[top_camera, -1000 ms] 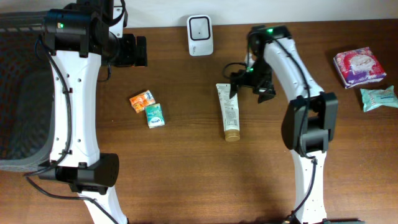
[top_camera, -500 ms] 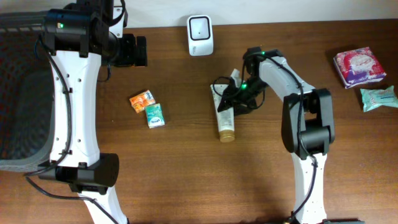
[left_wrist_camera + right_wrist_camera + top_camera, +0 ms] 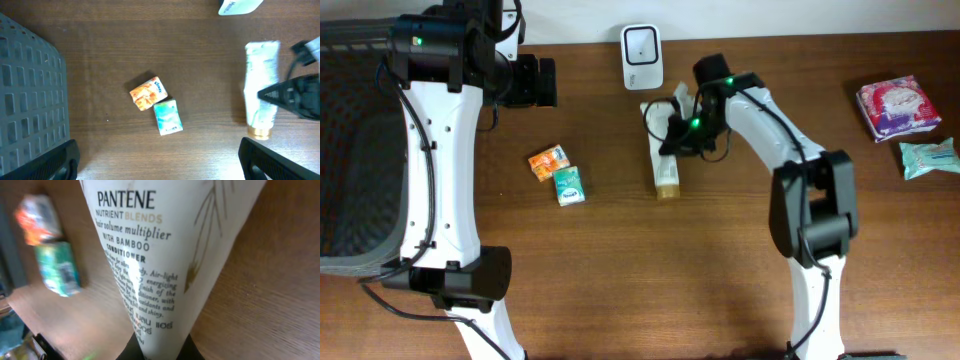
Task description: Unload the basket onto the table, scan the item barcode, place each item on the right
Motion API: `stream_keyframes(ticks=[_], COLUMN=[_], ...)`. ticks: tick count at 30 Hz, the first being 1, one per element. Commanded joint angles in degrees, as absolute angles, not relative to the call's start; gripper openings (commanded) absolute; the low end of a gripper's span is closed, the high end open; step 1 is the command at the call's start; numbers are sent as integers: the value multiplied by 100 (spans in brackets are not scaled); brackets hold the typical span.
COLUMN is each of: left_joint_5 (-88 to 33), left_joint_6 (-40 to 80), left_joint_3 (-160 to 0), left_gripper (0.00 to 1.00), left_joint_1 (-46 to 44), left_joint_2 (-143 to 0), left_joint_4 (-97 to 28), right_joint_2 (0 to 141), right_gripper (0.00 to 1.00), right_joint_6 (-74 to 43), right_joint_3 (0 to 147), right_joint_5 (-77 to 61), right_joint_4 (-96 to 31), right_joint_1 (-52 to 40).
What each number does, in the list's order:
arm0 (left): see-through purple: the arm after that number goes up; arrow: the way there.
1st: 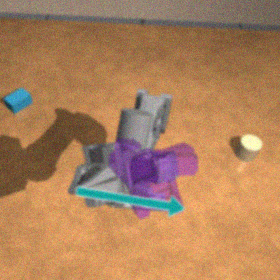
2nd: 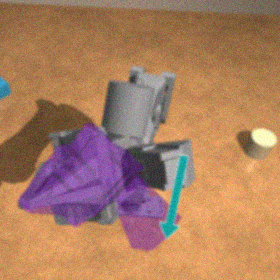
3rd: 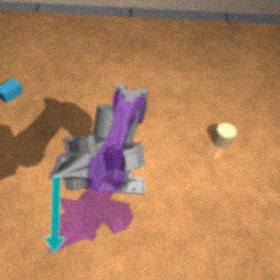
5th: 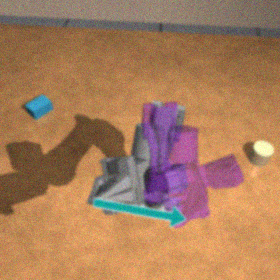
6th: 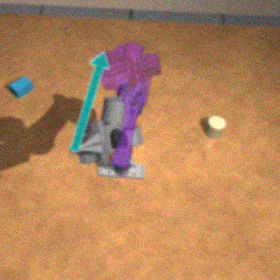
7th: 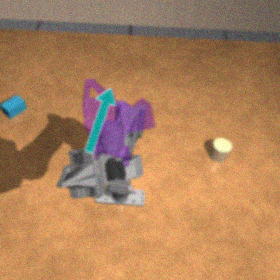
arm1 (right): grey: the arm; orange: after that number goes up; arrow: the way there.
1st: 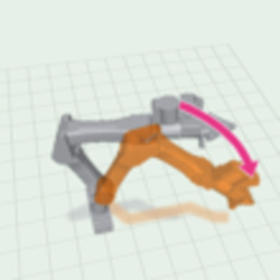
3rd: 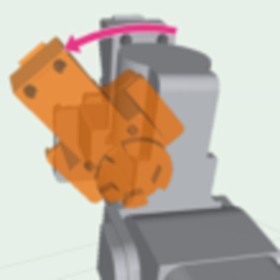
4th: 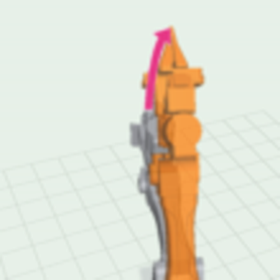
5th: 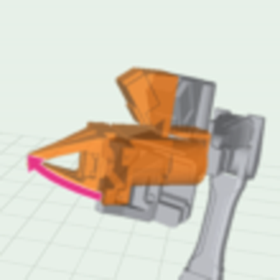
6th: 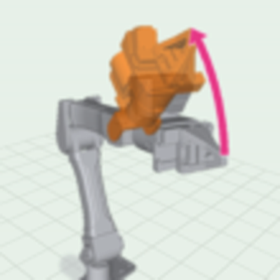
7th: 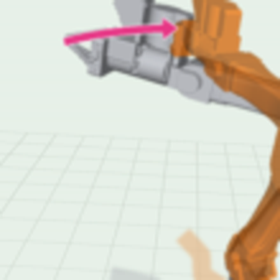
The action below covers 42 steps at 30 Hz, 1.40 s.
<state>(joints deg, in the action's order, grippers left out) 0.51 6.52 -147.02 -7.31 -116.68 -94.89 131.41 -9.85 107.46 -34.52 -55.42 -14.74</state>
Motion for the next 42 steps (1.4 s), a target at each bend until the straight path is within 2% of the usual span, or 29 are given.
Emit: stream_keyframes(ticks=[1, 6, 9, 11, 14, 19, 22, 27, 34, 36, 42], left_joint_5=[89, 89, 89, 89, 89, 89, 89, 89, 89, 89, 89], left_joint_6=[683, 683, 683, 683, 683, 683, 683, 683, 683, 683, 683], left_joint_3=[-14704, -14704, -14704, -14704, -14704, -14704, -14704, -14704, -14704, -14704, -14704], left_gripper=[99, 99, 99, 99, 99, 99, 99, 99, 99, 99, 99], left_joint_1=[-707, -707, -707, -707, -707, -711, -711, -711, -711, -711, -711], left_joint_2=[-11666, -11666, -11666, -11666, -11666, -11666, -11666, -11666, -11666, -11666, -11666], left_joint_4=[-9485, -9485, -9485, -9485, -9485, -9485, -9485, -9485, -9485, -9485, -9483], right_joint_2=[11942, 11428, 11419, 11419, 11417, 11415, 11415, 11415, 11415, 11415, 11415], right_gripper=[4, 4, 4, 4, 4, 4, 4, 4, 4, 4, 4], right_joint_6=[-974, -2615, -2777, -2801, -3098, -3109, -3826, -3841, -3811, -4268, -3999], right_joint_3=[10947, 10947, 10947, 10947, 10947, 10947, 10947, 10947, 10947, 10947, 10947], right_joint_5=[-3540, -3621, -4821, -4882, -4329, -4248, -3234, -2421, -2320, -2043, -1584], right_joint_4=[-5428, -6230, -6388, -6392, -6386, -6191, -6219, -6198, -5603, -5686, -5822], right_joint_1=[-1498, -1494, -1500, -1531, -1621, -1951, -2152, -2401, -3033, -3076, -3079])
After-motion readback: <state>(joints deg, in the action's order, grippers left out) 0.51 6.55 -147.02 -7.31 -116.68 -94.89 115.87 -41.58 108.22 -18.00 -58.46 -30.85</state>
